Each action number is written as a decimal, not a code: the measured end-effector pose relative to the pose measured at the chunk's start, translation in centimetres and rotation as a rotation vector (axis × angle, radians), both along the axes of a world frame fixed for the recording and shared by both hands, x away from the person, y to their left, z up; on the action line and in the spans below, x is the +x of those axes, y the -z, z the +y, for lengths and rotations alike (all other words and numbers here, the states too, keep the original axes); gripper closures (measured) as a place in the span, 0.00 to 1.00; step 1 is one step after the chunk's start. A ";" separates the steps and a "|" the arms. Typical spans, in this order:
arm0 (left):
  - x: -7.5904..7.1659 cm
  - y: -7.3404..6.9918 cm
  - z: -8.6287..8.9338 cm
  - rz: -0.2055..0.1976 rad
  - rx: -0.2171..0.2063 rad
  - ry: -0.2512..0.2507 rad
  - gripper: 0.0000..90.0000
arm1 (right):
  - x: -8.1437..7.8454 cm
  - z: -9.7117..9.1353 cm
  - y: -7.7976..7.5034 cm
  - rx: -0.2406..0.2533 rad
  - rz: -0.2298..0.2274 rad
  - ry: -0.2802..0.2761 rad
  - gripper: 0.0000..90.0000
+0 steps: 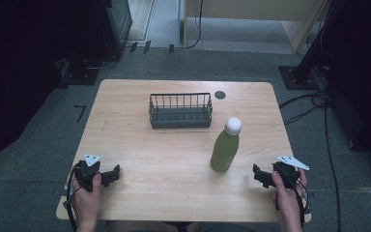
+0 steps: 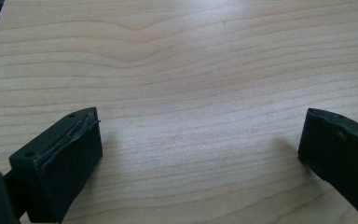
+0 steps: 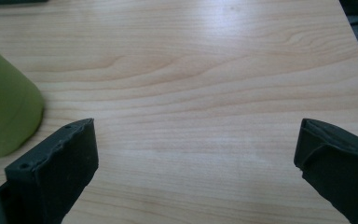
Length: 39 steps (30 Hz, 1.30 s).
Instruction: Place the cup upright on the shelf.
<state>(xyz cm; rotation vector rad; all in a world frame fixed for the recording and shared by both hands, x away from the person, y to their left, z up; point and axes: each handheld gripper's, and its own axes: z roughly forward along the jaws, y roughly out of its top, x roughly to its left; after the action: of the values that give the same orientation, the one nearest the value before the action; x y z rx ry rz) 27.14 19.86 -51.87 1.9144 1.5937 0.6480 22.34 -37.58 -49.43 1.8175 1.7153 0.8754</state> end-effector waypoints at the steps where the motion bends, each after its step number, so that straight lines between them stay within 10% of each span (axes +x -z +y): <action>1: 0.0 0.0 0.0 0.000 0.000 0.000 0.00 | 0.0 0.2 -0.3 0.000 -0.005 -0.001 0.00; 39: 0.0 0.0 0.0 0.000 0.001 0.001 0.00 | 0.0 7.0 -1.8 0.056 -0.074 -0.196 0.00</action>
<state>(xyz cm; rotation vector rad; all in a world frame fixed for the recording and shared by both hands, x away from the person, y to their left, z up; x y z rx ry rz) 27.14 19.87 -51.85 1.9156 1.5930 0.6480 22.39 -30.58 -47.64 1.6497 1.8616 1.0659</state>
